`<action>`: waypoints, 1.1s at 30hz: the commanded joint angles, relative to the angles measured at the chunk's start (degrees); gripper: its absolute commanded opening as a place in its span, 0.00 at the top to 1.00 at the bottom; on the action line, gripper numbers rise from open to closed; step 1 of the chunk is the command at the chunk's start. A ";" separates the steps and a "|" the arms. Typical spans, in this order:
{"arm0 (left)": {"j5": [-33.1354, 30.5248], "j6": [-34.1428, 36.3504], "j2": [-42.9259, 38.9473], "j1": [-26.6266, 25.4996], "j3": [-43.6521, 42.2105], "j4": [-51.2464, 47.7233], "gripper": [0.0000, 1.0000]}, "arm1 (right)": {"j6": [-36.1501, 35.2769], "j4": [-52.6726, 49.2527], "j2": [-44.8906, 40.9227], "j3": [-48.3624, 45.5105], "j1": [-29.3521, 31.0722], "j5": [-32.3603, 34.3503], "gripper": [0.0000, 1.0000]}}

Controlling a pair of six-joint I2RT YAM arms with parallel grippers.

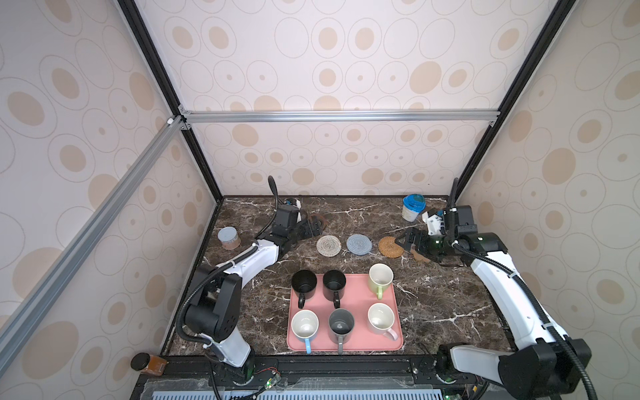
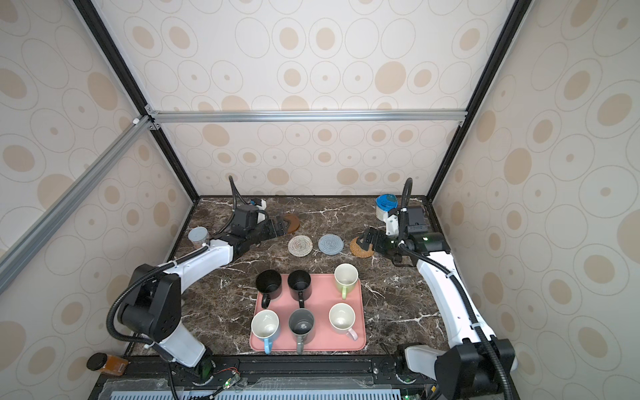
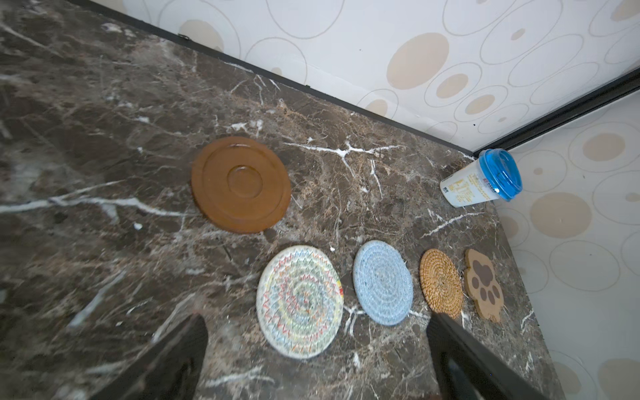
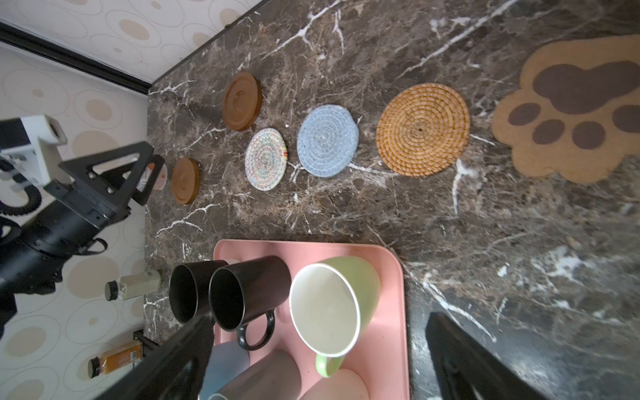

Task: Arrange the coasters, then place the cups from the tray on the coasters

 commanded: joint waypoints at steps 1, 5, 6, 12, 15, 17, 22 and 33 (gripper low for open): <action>-2.19 -3.36 -6.07 0.71 -5.27 4.66 0.00 | -0.45 2.19 5.42 4.99 3.02 -2.47 0.00; -3.14 -3.11 -11.53 0.97 -9.97 4.07 0.00 | -1.86 1.69 14.30 12.47 7.66 -2.63 0.00; -3.62 -2.99 -12.79 1.15 -10.80 3.50 0.00 | -2.20 1.60 16.68 14.44 8.81 -2.88 0.00; -5.22 -3.29 -19.12 2.07 -16.19 2.52 0.00 | -3.10 -1.69 29.94 26.98 15.26 -0.95 0.00; -5.30 -3.51 -21.78 2.47 -18.24 2.43 0.00 | -1.24 -6.66 37.53 35.57 17.75 5.81 0.00; -5.35 -3.83 -23.18 2.63 -19.54 2.29 0.00 | 0.53 -9.62 41.16 40.08 19.26 10.86 0.01; -4.65 -5.62 -25.11 2.71 -22.47 2.69 0.00 | -1.15 -11.72 50.08 49.52 20.77 4.10 0.01; -3.54 -7.64 -27.48 2.65 -25.46 4.07 0.00 | 1.98 -0.06 61.43 53.78 22.21 -17.77 0.01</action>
